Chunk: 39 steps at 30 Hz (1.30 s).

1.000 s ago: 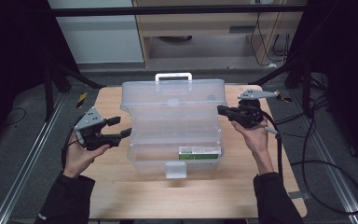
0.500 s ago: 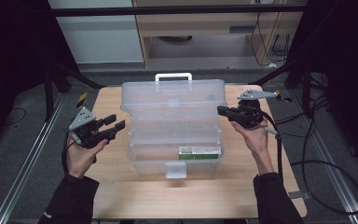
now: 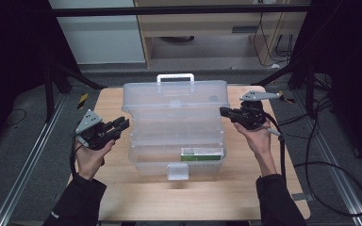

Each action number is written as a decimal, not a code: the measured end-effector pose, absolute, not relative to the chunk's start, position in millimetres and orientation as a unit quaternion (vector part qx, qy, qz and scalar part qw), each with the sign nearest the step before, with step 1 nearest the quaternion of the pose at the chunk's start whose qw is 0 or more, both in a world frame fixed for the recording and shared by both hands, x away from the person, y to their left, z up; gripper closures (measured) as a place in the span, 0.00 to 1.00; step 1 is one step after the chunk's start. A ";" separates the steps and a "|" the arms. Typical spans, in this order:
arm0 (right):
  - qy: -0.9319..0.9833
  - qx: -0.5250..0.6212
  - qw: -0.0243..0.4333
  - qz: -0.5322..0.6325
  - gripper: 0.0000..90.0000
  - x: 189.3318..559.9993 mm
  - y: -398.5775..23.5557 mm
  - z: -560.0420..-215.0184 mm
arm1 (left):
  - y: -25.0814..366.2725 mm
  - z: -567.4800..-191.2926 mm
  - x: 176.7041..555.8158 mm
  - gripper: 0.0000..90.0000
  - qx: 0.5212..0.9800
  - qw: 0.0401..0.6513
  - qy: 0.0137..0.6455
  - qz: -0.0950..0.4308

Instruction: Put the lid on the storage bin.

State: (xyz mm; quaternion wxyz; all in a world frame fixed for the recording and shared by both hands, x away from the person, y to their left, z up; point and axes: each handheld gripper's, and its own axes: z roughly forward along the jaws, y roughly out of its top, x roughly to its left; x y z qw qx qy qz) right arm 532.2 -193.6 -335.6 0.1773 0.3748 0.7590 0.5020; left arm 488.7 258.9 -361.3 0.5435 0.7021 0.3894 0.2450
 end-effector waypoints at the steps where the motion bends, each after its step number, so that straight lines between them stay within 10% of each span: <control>1: 0.759 0.375 0.177 0.502 1.00 532.0 -193.7 -335.7 | 258.2 -360.9 488.8 0.85 0.700 0.546 0.391 0.244; 39: 0.773 0.371 0.179 0.482 1.00 508.3 -195.2 -348.5 | 256.9 -357.6 474.5 0.99 0.710 0.553 0.372 0.228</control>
